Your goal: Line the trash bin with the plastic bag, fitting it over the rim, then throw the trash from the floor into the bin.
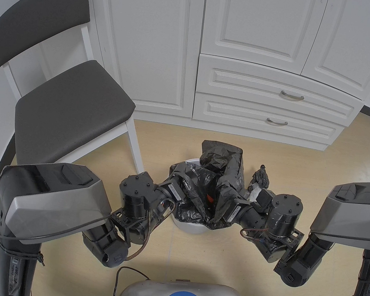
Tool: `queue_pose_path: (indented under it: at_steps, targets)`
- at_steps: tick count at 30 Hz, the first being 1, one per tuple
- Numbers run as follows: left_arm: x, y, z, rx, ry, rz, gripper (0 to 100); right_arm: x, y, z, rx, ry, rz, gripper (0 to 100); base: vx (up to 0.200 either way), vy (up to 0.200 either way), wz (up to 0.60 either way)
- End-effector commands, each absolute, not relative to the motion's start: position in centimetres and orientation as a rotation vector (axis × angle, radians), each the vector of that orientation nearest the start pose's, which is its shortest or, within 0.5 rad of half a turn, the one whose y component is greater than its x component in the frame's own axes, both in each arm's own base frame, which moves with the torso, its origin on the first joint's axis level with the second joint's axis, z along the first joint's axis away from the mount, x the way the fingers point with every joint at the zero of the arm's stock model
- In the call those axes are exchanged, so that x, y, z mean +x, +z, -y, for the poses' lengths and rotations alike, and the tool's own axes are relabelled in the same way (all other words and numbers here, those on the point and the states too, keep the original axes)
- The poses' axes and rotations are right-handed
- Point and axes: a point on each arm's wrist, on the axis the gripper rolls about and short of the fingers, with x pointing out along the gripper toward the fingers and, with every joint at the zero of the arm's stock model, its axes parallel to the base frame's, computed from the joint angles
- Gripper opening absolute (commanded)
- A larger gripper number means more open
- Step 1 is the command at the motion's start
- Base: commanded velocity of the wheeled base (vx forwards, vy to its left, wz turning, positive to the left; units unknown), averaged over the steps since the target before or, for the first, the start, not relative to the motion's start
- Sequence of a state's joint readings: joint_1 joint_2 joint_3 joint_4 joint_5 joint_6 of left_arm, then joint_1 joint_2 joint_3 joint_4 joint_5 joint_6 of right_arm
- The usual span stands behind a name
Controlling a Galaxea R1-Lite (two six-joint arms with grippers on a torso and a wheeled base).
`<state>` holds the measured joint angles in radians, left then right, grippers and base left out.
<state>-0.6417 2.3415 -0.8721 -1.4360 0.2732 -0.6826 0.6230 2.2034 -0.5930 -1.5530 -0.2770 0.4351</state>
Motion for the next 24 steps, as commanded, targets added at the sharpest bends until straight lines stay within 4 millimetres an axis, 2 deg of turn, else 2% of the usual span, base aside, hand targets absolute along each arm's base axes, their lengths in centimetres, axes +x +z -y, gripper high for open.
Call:
queue_pose_path:
  at_steps: [1, 3, 4, 6, 11, 24]
  targets:
    - [31.1, 4.4, 22.2, -0.603, -0.319, -0.198, 0, 27.5, 6.3, -16.7, 0.392, 0.247, -0.139, 0, 0.0, 0.0, 0.0]
    - [31.2, 4.4, 22.3, -0.598, -0.321, -0.198, 0, 27.9, 6.3, -16.0, 0.391, 0.223, -0.136, 0, 0.0, 0.0, 0.0]
    - [31.1, 4.4, 22.4, -0.584, -0.326, -0.195, 0, 28.5, 6.3, -14.9, 0.391, 0.193, -0.13, 0, 0.0, 0.0, 0.0]
    - [31.0, 4.3, 22.6, -0.571, -0.334, -0.195, 0, 28.7, 6.2, -14.5, 0.389, 0.184, -0.129, 0, 0.0, 0.0, 0.0]
    - [31.2, 4.6, 23.0, -0.573, -0.346, -0.19, 0, 28.5, 5.3, -15.1, 0.37, 0.197, -0.162, 0, 0.0, 0.0, 0.0]
    - [30.3, 5.6, 23.7, -0.581, -0.373, -0.177, 0, 27.8, 5.8, -15.4, 0.368, 0.218, -0.16, 0, 0.0, 0.0, 0.0]
